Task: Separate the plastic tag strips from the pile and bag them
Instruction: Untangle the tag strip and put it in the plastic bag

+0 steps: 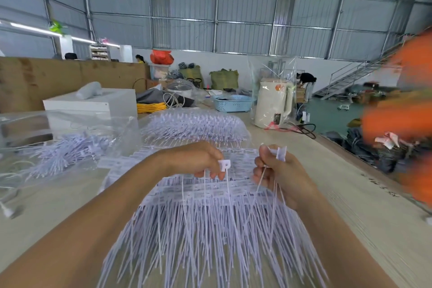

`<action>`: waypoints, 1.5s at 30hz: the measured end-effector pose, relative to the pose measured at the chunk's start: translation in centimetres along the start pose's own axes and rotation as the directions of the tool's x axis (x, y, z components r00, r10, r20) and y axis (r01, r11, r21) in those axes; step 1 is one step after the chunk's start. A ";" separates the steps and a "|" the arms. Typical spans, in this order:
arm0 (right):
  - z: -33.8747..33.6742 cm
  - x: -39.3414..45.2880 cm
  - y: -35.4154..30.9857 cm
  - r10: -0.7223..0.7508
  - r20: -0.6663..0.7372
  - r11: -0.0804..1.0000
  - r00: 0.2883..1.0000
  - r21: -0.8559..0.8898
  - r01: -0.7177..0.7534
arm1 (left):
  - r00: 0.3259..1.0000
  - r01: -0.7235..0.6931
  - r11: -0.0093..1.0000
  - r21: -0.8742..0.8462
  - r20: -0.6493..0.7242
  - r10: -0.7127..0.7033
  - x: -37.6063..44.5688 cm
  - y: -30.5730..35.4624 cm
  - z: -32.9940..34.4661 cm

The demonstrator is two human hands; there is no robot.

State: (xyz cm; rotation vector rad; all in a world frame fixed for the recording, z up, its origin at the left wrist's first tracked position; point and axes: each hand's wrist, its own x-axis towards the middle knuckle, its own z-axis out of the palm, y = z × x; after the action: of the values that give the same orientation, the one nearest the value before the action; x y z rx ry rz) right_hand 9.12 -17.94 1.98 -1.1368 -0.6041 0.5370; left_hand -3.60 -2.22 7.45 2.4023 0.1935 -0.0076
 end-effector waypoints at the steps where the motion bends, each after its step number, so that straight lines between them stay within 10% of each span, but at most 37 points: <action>1: 0.2 -0.2 -0.2 0.004 0.031 1.000 1.000 0.007 -0.004 | 1.000 0.007 0.999 0.039 0.010 -0.007 0.0 -0.1 0.0; 15: 3.0 -1.6 0.4 -0.056 0.093 0.966 0.994 -0.246 0.078 | 0.999 -0.028 0.968 0.249 -0.024 0.035 1.1 -1.0 0.7; 21: 3.1 -1.3 -0.9 0.006 0.110 0.993 0.994 0.116 -0.019 | 0.992 0.064 0.945 0.319 -0.122 -0.026 2.3 -2.6 1.3; 27: 3.5 -0.5 -0.6 0.136 0.068 0.922 0.988 0.355 -0.152 | 0.994 0.099 0.969 0.224 -0.068 -0.086 2.4 -3.4 1.9; 38: 9.7 1.3 0.6 -0.024 -0.252 0.998 0.968 0.058 0.040 | 0.985 -0.003 0.858 -0.514 -0.152 -0.087 -3.3 -0.2 2.6; 45: 18.0 2.0 3.5 -0.015 -0.103 0.999 0.995 0.034 0.019 | 0.886 0.111 0.924 -0.366 -0.384 -0.259 -9.0 -5.3 -1.1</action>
State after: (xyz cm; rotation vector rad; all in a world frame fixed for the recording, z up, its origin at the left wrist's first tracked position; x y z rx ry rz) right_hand -2.09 -3.49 4.42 -1.1178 -0.5134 0.4702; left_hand -13.34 1.14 5.32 2.0054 0.5855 0.4345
